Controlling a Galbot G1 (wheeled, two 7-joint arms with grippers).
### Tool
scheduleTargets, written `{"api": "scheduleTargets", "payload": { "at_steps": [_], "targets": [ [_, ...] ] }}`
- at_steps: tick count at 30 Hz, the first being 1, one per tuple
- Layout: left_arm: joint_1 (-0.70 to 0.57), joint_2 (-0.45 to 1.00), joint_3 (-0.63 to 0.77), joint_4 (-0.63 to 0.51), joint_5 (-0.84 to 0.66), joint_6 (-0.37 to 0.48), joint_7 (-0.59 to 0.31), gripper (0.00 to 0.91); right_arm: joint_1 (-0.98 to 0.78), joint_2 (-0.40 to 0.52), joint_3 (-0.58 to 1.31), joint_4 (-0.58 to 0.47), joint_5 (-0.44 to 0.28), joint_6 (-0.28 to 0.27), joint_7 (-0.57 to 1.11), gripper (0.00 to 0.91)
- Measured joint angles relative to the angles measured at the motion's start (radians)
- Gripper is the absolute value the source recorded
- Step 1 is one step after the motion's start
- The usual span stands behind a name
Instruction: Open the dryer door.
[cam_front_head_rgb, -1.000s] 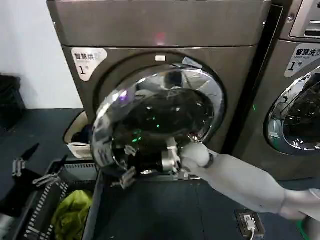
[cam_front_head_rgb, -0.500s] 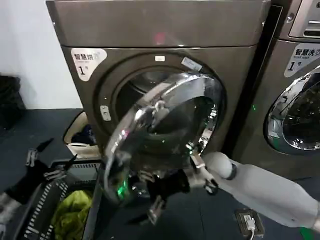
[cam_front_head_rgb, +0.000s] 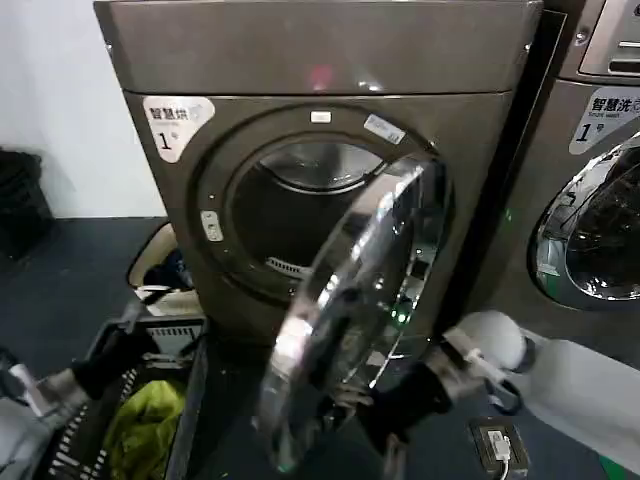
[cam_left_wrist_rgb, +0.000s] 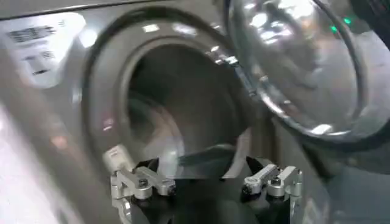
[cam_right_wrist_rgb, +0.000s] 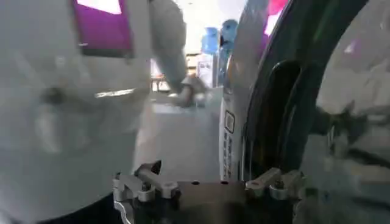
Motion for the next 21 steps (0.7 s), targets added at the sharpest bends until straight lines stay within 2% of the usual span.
{"api": "scheduleTargets", "payload": {
  "at_steps": [9, 12, 21],
  "targets": [
    [-0.131, 0.092, 0.215, -0.041, 0.014, -0.003, 0.015, 0.907, -0.163, -0.165, 0.159, 0.082, -0.018, -0.012, -0.083, 0.907],
    [-0.195, 0.101, 0.296, -0.056, 0.027, 0.000, 0.015, 0.907, -0.277, -0.225, 0.274, 0.108, -0.041, -0.006, -0.104, 0.907],
    [-0.382, 0.095, 0.546, -0.076, 0.087, -0.002, 0.016, 0.907, -0.554, -0.364, 0.559, 0.119, -0.047, 0.022, -0.144, 0.907]
  ]
}}
